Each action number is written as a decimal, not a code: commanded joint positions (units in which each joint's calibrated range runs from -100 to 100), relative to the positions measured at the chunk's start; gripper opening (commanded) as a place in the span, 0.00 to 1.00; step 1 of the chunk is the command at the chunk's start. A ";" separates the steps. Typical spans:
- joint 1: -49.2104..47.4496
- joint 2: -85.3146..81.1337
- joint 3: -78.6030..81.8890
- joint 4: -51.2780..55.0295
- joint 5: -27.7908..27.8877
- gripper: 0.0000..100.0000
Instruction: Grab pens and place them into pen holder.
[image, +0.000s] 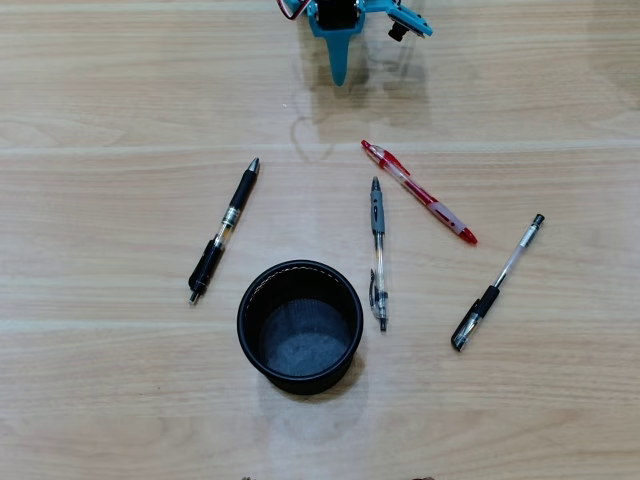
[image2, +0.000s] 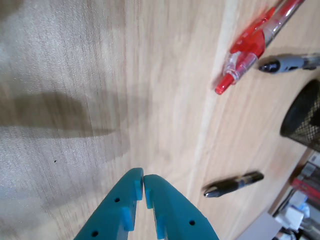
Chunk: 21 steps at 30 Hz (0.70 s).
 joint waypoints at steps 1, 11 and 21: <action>0.56 -0.17 -0.25 2.12 -0.37 0.02; 0.56 -0.17 -0.25 2.12 -0.37 0.02; 5.64 -0.17 -0.25 1.95 -0.47 0.02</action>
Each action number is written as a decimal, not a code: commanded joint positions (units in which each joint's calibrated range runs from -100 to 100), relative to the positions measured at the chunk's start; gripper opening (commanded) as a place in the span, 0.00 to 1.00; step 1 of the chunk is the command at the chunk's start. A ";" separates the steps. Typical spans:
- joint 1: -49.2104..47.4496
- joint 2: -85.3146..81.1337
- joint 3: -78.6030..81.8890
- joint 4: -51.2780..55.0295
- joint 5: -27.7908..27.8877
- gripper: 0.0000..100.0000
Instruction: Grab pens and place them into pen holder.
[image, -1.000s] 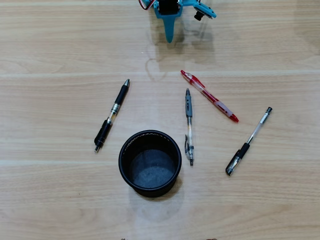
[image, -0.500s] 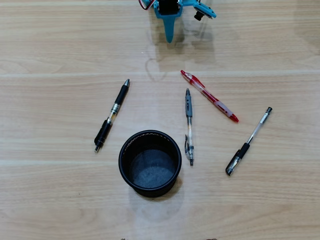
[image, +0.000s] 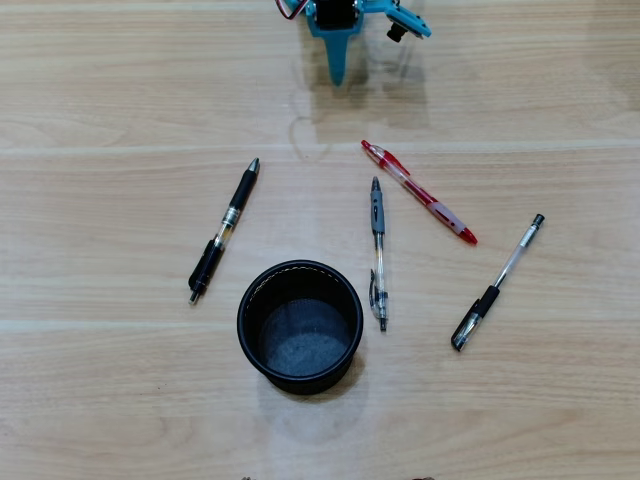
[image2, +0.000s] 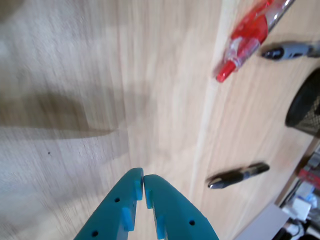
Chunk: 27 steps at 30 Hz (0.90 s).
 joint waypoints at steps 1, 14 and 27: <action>4.75 -0.17 -0.25 1.95 -0.42 0.02; 10.64 -0.17 -0.25 1.52 -0.47 0.02; 10.55 29.92 -28.50 -16.18 -0.53 0.02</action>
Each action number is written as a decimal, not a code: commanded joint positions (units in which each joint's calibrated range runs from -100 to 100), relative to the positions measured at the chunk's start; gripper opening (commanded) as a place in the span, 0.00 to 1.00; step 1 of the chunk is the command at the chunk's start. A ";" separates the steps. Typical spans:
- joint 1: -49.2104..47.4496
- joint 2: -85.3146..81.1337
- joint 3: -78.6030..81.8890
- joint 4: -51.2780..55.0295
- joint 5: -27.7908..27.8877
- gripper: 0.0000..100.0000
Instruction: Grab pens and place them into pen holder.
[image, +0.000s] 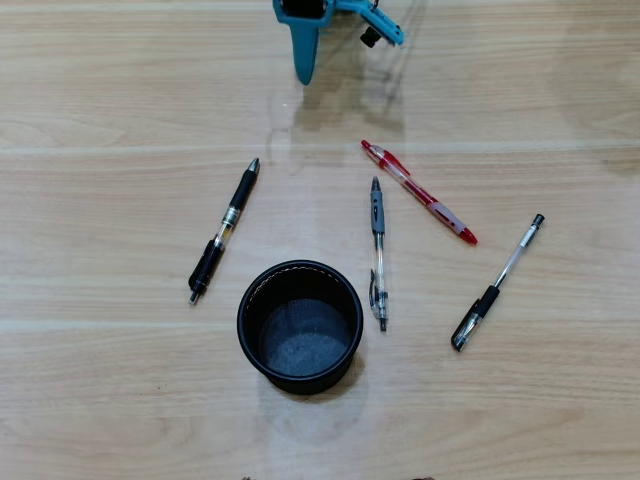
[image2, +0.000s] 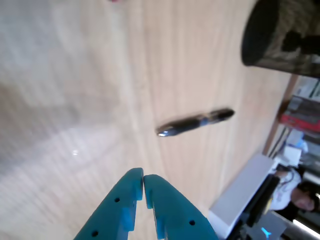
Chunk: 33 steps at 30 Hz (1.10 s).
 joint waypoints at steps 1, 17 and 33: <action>-0.74 24.75 -20.55 -6.02 -0.47 0.02; -1.15 86.71 -76.32 14.61 -20.02 0.16; 4.42 104.13 -87.28 8.16 -41.93 0.20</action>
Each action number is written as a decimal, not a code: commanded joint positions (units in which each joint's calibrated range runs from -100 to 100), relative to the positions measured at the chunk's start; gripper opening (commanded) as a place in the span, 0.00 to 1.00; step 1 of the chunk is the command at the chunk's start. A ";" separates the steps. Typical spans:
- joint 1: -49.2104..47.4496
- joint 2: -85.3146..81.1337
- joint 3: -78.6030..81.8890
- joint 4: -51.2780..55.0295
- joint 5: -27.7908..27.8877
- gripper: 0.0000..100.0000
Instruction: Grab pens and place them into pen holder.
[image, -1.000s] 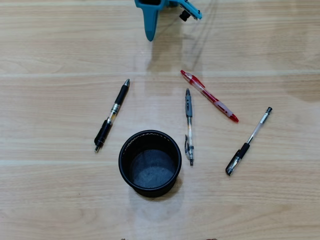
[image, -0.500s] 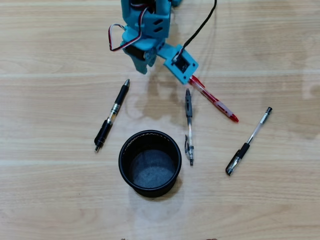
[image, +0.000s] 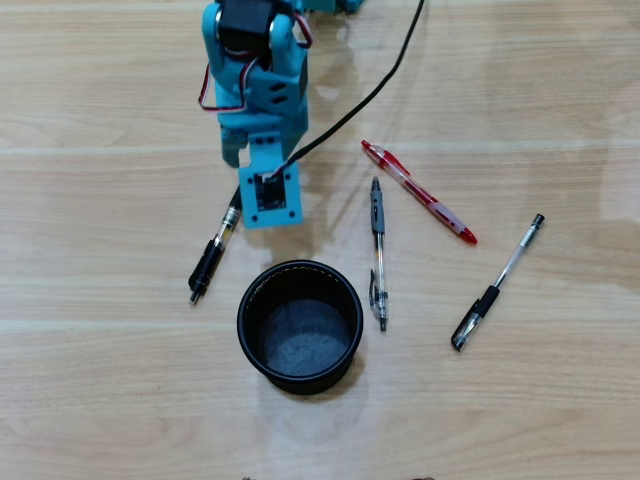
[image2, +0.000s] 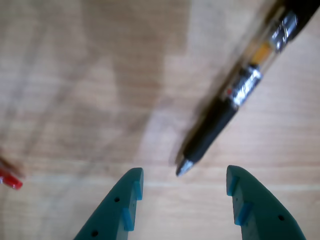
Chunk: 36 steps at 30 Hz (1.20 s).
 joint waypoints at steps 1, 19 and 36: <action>0.37 5.43 -8.34 -3.72 -0.77 0.20; 6.17 20.06 -21.02 -3.55 -0.87 0.20; 11.17 24.79 -21.02 -3.12 -0.72 0.02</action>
